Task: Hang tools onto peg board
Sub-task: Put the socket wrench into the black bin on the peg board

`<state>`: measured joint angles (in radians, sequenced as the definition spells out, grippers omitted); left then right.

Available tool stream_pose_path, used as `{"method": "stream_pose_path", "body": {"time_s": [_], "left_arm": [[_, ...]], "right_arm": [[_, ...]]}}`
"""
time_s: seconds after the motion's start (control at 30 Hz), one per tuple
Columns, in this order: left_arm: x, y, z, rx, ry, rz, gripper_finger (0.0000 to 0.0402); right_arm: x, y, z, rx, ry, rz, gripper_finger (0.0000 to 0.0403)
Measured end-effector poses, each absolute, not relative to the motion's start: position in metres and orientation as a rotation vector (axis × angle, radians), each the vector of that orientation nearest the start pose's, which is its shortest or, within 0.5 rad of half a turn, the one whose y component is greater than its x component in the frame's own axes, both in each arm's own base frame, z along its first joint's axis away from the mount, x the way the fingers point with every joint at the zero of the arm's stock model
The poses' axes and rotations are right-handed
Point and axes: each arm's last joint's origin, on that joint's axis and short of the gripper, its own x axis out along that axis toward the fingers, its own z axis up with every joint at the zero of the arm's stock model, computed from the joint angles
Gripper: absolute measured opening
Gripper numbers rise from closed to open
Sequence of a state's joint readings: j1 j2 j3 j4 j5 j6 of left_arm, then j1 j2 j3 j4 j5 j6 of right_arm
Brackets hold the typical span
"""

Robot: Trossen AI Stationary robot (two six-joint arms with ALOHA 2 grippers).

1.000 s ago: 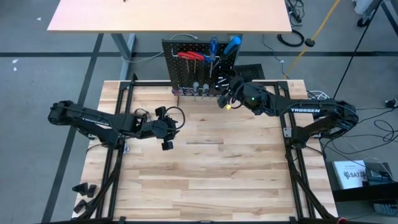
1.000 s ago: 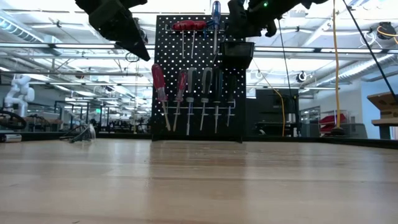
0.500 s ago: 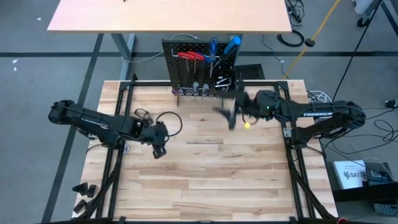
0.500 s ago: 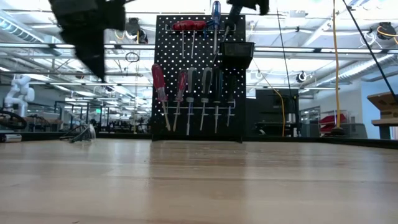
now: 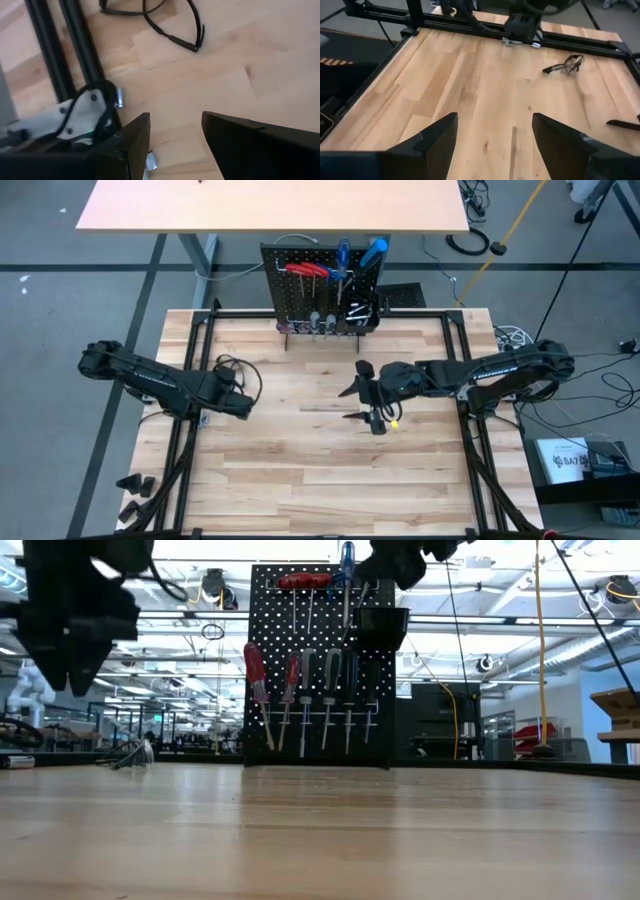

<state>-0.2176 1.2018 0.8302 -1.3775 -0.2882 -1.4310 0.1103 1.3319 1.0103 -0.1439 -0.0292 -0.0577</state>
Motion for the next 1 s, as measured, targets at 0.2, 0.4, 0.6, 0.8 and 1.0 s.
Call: {"method": "stream_pose_path", "body": {"time_s": [0.2, 0.4, 0.6, 0.8, 1.0], "left_arm": [[0.156, -0.023, 0.199, -0.678, 1.261, 1.139, 0.0187], [0.152, -0.017, 0.188, -0.706, 1.286, 1.195, 0.0187], [0.153, -0.009, 0.186, -0.725, 1.245, 1.282, 0.0187], [0.159, -0.002, 0.177, -0.586, 1.32, 1.267, 0.0187], [0.165, 0.003, 0.171, -0.467, 1.479, 1.086, 0.0187]], "right_arm": [[0.293, 0.033, 0.301, -0.133, 0.42, 0.158, 0.0249], [0.297, 0.028, 0.312, -0.175, 0.303, 0.142, 0.0249], [0.298, 0.025, 0.313, -0.196, 0.285, 0.133, 0.0249], [0.297, 0.023, 0.309, -0.209, 0.324, 0.134, 0.0249], [0.297, 0.02, 0.309, -0.224, 0.325, 0.128, 0.0249]]}}
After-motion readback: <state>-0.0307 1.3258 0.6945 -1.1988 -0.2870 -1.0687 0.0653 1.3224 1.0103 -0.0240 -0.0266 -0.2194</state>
